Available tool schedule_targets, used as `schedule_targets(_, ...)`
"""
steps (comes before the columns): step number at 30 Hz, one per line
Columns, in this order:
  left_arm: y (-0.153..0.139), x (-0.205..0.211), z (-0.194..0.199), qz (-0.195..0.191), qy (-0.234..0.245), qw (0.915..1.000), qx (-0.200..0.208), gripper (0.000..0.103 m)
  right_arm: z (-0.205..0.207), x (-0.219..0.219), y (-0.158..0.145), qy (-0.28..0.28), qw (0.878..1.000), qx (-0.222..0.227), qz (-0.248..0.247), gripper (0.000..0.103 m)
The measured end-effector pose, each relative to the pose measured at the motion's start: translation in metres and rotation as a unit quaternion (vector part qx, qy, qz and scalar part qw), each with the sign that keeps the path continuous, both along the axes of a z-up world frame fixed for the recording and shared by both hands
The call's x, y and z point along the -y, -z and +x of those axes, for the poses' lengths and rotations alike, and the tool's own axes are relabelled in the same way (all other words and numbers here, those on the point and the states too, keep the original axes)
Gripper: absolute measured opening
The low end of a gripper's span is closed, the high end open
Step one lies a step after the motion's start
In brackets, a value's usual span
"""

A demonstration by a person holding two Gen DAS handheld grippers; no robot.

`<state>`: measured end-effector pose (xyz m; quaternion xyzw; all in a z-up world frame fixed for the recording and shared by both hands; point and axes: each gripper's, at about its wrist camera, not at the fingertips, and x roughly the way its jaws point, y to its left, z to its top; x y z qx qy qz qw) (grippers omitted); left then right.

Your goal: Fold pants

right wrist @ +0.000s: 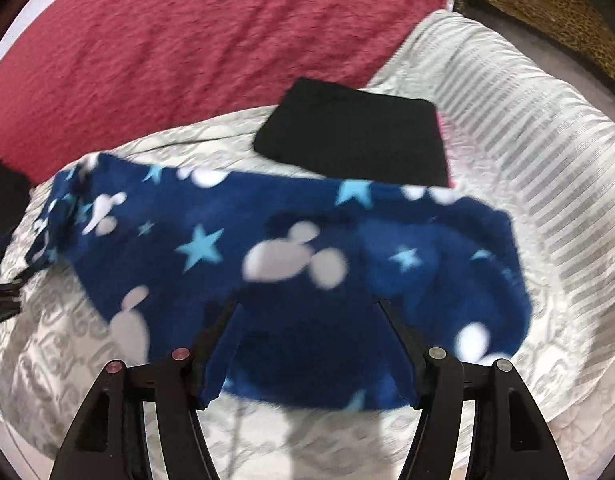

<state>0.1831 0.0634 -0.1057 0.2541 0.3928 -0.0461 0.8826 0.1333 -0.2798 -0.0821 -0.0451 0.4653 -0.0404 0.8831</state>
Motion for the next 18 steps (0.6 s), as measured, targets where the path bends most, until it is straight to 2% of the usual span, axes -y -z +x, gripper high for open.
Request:
schedule_targets(1, 0.008, 0.006, 0.004, 0.018, 0.000, 0.9998, 0.004, 0.085, -0.006, -0.003, 0.003, -0.002, 1.000, 0.001, 0.001, 0.068)
schedule_targets(3, 0.017, 0.011, 0.017, 0.043, -0.005, 0.9991, 0.006, 0.070, -0.011, -0.004, 0.007, 0.000, 1.000, 0.000, 0.001, 0.068)
schedule_targets(5, 0.016, 0.007, 0.033, 0.025, -0.010, 0.9995, -0.018, 0.010, -0.005, 0.000, 0.011, 0.013, 1.000, -0.003, 0.003, 0.068)
schedule_targets(7, 0.005, -0.007, 0.049, -0.004, -0.034, 0.9990, -0.030, 0.010, -0.002, 0.010, 0.013, 0.038, 0.999, -0.004, 0.011, 0.068)
schedule_targets(11, -0.044, -0.052, 0.085, -0.022, -0.078, 0.9966, 0.011, 0.010, -0.001, 0.028, 0.012, 0.079, 0.996, -0.002, 0.036, 0.068)
schedule_targets(14, -0.070, -0.093, 0.125, -0.031, -0.138, 0.9893, 0.034, 0.010, 0.001, 0.034, 0.017, 0.091, 0.995, -0.003, 0.044, 0.068)
schedule_targets(16, -0.074, -0.122, 0.156, -0.045, -0.176, 0.9829, 0.033, 0.012, 0.003, 0.033, 0.022, 0.094, 0.994, -0.007, 0.048, 0.068)
schedule_targets(18, -0.062, -0.145, 0.186, -0.018, -0.219, 0.9751, 0.031, 0.018, 0.005, 0.031, 0.026, 0.090, 0.994, -0.013, 0.055, 0.068)
